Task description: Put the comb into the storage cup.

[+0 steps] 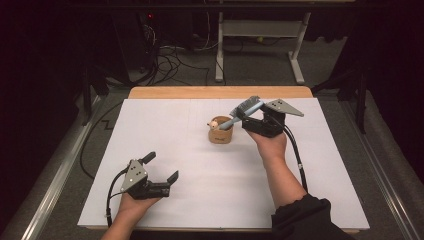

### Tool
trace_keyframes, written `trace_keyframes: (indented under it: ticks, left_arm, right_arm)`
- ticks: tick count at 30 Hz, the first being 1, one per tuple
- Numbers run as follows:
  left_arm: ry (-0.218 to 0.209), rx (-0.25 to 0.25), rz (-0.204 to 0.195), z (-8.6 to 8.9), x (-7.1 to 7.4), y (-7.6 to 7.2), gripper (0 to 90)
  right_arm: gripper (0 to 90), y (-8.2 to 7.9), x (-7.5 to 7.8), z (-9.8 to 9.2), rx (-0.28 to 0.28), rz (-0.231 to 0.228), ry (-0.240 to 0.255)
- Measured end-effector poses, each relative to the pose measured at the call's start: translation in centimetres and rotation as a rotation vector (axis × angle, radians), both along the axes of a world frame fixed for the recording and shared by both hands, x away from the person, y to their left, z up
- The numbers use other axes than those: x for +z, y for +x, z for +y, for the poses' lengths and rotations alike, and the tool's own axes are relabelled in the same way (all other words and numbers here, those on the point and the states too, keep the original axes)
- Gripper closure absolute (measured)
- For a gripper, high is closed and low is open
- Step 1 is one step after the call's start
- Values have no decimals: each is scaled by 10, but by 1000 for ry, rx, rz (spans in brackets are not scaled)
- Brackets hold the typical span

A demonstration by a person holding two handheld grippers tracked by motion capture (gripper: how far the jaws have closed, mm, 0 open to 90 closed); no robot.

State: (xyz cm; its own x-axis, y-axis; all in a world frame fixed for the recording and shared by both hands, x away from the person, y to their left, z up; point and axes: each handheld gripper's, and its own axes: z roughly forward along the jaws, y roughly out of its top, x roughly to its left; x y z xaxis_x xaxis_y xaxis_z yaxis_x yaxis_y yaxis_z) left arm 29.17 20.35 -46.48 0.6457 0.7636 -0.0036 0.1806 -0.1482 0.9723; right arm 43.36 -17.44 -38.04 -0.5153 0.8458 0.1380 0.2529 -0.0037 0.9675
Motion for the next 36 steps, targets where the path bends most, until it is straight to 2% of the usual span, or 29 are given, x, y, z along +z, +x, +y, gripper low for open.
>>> trace_keyframes:
  ticks: [5, 13, 23, 36]
  left_arm:
    - [1, -1, -2, -1, 0, 0, 0]
    - [3, 0, 0, 0, 0, 0, 0]
    - [9, -1, 3, -1, 0, 0, 0]
    - [14, 7, 13, -1, 1, 1, 0]
  right_arm:
    - [136, -1, -1, -2, 4, 10, -8]
    - [101, -2, 1, -3, 7, -6, -18]
    - [2, 0, -1, -3, 22, 36, -43]
    - [0, -5, 6, -10, 30, 22, -61]
